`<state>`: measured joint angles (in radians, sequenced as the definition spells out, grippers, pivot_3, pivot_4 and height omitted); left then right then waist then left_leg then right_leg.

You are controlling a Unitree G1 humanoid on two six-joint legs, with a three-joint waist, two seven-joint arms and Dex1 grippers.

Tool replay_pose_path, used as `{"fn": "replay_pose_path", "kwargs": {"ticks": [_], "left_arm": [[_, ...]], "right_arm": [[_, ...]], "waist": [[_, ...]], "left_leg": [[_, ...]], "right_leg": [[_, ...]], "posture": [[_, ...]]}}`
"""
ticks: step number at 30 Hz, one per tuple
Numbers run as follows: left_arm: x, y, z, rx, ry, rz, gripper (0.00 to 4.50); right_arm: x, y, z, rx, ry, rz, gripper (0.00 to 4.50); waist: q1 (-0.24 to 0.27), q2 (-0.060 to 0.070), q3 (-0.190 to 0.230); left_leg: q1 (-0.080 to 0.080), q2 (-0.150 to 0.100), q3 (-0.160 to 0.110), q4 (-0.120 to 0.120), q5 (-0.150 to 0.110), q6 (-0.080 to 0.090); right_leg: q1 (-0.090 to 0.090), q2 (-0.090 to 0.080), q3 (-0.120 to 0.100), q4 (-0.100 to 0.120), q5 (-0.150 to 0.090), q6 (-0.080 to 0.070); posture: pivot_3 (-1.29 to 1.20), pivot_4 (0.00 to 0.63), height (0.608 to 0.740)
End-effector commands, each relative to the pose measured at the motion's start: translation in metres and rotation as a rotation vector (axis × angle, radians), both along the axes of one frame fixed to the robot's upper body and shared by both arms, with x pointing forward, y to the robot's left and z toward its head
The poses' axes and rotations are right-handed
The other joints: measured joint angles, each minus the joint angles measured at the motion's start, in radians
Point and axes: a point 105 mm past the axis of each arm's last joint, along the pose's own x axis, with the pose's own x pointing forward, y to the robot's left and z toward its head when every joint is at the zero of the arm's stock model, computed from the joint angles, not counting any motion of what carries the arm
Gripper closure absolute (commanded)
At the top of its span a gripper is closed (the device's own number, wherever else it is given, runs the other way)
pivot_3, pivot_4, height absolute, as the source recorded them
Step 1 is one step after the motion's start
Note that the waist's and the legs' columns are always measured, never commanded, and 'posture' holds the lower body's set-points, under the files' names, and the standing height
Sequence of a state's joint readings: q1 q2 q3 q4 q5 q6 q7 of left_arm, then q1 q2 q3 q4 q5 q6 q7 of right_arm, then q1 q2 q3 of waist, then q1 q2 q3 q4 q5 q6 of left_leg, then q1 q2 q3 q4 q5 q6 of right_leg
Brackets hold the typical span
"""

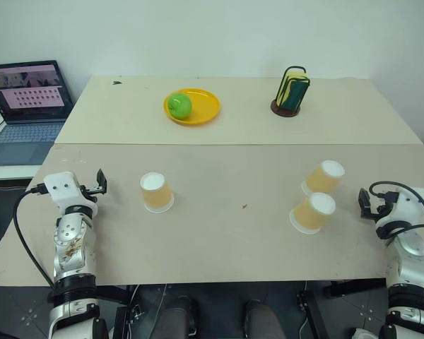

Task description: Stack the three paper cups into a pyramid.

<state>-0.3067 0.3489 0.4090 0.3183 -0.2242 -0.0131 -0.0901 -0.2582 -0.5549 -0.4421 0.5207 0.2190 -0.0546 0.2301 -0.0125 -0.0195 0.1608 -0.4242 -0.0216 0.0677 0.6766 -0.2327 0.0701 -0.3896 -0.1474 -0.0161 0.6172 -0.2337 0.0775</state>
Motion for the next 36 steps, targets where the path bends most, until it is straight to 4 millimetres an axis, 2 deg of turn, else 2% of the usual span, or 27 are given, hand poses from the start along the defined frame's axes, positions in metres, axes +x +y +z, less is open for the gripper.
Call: {"fn": "replay_pose_path", "kwargs": {"ticks": [1, 7, 11, 14, 18, 19, 20, 22, 24, 26, 28, 31, 33, 36], "left_arm": [[-0.001, 0.006, 0.012, 0.015, -0.041, 0.011, 0.0], [0.0, 0.006, 0.01, -0.012, -0.043, -0.01, 0.0], [-0.006, -0.005, 0.037, -0.01, -0.146, -0.113, 0.0], [-0.019, -0.034, 0.094, -0.024, -0.278, -0.355, 0.0], [-0.05, -0.094, 0.166, -0.099, -0.394, -0.802, 0.0], [-0.058, -0.103, 0.176, -0.12, -0.401, -0.876, 0.0], [-0.072, -0.125, 0.184, -0.135, -0.376, -1.048, 0.0], [-0.098, -0.17, 0.168, -0.047, -0.188, -1.341, 0.0], [-0.11, -0.191, 0.146, 0.035, -0.046, -1.459, 0.0], [-0.11, -0.204, 0.121, 0.145, 0.053, -1.481, 0.0], [-0.11, -0.216, 0.105, 0.179, 0.08, -1.509, 0.0], [-0.113, -0.228, 0.098, 0.178, 0.065, -1.553, 0.0], [-0.112, -0.233, 0.093, 0.203, 0.051, -1.559, 0.0], [-0.11, -0.235, 0.089, 0.202, 0.048, -1.556, 0.0]], "right_arm": [[0.001, -0.004, 0.018, -0.026, -0.058, -0.004, 0.02], [0.002, -0.003, 0.018, -0.026, -0.054, 0.001, 0.02], [0.002, -0.003, 0.018, -0.027, -0.05, 0.004, 0.02], [0.001, -0.004, 0.017, -0.03, -0.044, 0.003, 0.02], [-0.001, -0.007, 0.017, -0.032, -0.038, -0.002, 0.02], [-0.001, -0.007, 0.017, -0.032, -0.037, -0.002, 0.02], [-0.001, -0.008, 0.017, -0.031, -0.037, -0.003, 0.02], [-0.001, -0.01, 0.018, -0.033, -0.033, -0.007, 0.02], [-0.002, -0.012, 0.019, -0.037, -0.033, -0.012, 0.02], [-0.004, -0.016, 0.023, -0.046, -0.037, -0.02, 0.02], [-0.01, -0.024, 0.03, -0.067, -0.043, -0.032, 0.02], [-0.024, -0.036, 0.044, -0.096, -0.043, -0.025, 0.02], [-0.043, -0.044, 0.057, -0.106, -0.015, 0.038, 0.02], [-0.059, -0.041, 0.066, -0.067, 0.024, 0.145, 0.02]], "waist": [[0.0, 0.0, 0.0], [0.0, 0.0, 0.0], [0.0, 0.0, 0.0], [-0.002, -0.001, 0.0], [-0.002, -0.001, 0.001], [-0.001, 0.0, 0.0], [-0.002, 0.0, 0.0], [-0.005, 0.001, 0.0], [-0.005, 0.005, 0.0], [-0.005, 0.008, -0.001], [-0.003, 0.009, 0.0], [0.003, 0.009, 0.0], [0.009, 0.01, 0.0], [0.016, 0.011, -0.001]], "left_leg": [[0.0, 0.0, 0.0, 0.0, 0.0, 0.0], [0.0, 0.0, 0.0, 0.0, 0.0, 0.0], [0.0, 0.0, 0.0, 0.0, 0.0, 0.0], [-0.001, 0.001, 0.0, 0.0, 0.0, 0.0], [-0.001, 0.002, 0.0, 0.0, 0.0, -0.001], [-0.001, 0.002, 0.0, 0.0, 0.0, -0.001], [0.0, 0.001, 0.0, 0.0, 0.001, -0.002], [0.001, 0.001, 0.0, 0.0, 0.003, -0.005], [0.001, 0.001, 0.0, 0.0, 0.005, -0.008], [0.002, 0.0, 0.002, 0.0, 0.009, -0.003], [0.003, 0.0, 0.003, 0.0, 0.009, 0.0], [0.002, 0.002, 0.003, 0.0, 0.007, 0.005], [0.002, 0.002, 0.003, 0.0, 0.006, 0.006], [0.001, 0.003, 0.003, 0.0, 0.004, 0.009]], "right_leg": [[0.0, 0.0, 0.0, 0.0, 0.0, 0.0], [0.0, 0.0, 0.0, 0.0, 0.0, 0.0], [0.0, 0.0, 0.0, 0.0, 0.0, 0.0], [-0.001, 0.0, 0.0, 0.0, 0.0, 0.0], [0.0, -0.001, 0.001, 0.0, 0.0, 0.0], [0.0, -0.001, 0.001, 0.0, 0.0, 0.0], [0.0, -0.001, 0.001, 0.0, 0.0, 0.0], [0.001, -0.001, 0.001, 0.0, 0.0, 0.0], [0.002, 0.0, 0.001, 0.0, 0.0, 0.0], [0.002, 0.002, 0.002, 0.0, 0.0, 0.0], [0.002, 0.004, 0.003, 0.001, 0.0, -0.001], [0.002, 0.007, 0.004, 0.001, -0.001, -0.001], [0.002, 0.007, 0.004, 0.0, -0.001, -0.001], [0.002, 0.007, 0.004, -0.003, -0.001, -0.001]], "posture": [[0.0, 0.15, 0.726], [0.0, 0.15, 0.726], [0.0, 0.15, 0.726], [0.0, 0.15, 0.726], [0.0, 0.15, 0.726], [0.0, 0.15, 0.726], [0.0, 0.15, 0.726], [0.0, 0.15, 0.726], [0.0, 0.15, 0.726], [0.0, 0.15, 0.726], [0.0, 0.15, 0.726], [0.0, 0.15, 0.726], [0.0, 0.15, 0.726], [0.0, 0.15, 0.726]]}}
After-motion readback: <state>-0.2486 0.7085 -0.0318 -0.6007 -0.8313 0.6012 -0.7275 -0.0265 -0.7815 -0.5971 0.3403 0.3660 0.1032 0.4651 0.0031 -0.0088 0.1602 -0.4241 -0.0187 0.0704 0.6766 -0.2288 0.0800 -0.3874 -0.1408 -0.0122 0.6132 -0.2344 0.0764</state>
